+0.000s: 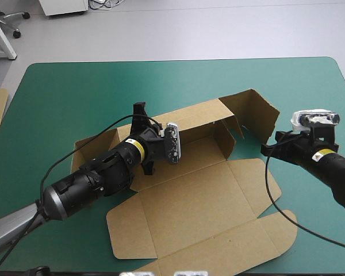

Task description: Fold the box

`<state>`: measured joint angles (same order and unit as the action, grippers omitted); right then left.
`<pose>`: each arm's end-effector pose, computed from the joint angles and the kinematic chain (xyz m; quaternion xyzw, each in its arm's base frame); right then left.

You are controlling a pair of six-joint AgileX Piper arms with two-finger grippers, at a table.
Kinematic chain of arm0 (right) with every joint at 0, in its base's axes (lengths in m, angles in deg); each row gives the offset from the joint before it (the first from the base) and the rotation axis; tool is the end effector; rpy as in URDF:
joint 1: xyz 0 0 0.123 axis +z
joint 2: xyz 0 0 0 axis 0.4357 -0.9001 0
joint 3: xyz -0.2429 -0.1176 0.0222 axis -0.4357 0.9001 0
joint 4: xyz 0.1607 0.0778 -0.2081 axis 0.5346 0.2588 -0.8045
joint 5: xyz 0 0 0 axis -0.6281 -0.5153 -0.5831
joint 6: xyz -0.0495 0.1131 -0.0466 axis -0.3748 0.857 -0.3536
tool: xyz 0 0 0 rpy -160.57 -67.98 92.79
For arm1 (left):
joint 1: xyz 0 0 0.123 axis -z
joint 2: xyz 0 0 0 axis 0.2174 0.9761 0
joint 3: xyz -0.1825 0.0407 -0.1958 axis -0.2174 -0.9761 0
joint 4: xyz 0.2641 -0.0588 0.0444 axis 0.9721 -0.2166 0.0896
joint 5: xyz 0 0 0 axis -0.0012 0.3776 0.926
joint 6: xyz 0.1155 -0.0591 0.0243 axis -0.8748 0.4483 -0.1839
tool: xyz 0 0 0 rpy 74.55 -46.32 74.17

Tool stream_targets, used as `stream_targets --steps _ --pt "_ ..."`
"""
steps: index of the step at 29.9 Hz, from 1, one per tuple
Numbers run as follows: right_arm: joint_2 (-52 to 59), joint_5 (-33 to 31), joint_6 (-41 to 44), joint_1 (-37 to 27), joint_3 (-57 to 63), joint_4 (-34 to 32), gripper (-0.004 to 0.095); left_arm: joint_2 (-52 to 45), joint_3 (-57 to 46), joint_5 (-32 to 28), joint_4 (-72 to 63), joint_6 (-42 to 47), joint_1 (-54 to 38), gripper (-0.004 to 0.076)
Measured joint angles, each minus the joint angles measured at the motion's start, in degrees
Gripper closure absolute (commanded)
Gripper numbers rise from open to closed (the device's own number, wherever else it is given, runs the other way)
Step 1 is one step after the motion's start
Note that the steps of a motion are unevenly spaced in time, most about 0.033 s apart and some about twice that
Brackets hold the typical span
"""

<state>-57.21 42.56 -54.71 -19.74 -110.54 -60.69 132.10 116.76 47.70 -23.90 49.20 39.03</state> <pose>0.2568 0.0481 0.3184 -0.0286 0.8577 0.1273 0.4974 0.2585 -0.2463 0.2950 0.6559 0.5763 0.1919 0.4482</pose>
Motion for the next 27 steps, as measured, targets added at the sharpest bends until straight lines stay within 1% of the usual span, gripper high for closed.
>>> stream_targets --steps 4,9,15,17,21,27 --pt "-5.7 -3.6 0.0 0.0 -7.3 1.0 0.0942 -0.1 -1.8 -1.2 3.5 1.2 0.1 0.0738" --pt "-14.8 -10.8 0.0 0.0 -19.6 3.8 0.0942 -0.2 -3.0 -2.1 5.8 3.1 0.1 0.0738" --pt "-26.8 -20.5 0.0 0.0 -36.1 4.7 0.0942 -0.1 -3.0 -2.3 6.2 4.3 0.1 0.0738" --pt "-30.2 -22.8 0.0 0.0 -41.3 4.7 0.0942 0.1 -3.0 -2.3 6.4 4.4 0.1 0.0738" --pt "-36.4 -25.2 0.0 0.0 -48.7 4.7 0.0942 0.1 -3.2 -2.3 6.5 5.0 0.1 0.0738" --pt "-44.6 -26.2 0.0 0.0 -54.7 4.7 0.0942 0.1 -3.2 -2.4 6.5 5.2 0.1 0.0738"
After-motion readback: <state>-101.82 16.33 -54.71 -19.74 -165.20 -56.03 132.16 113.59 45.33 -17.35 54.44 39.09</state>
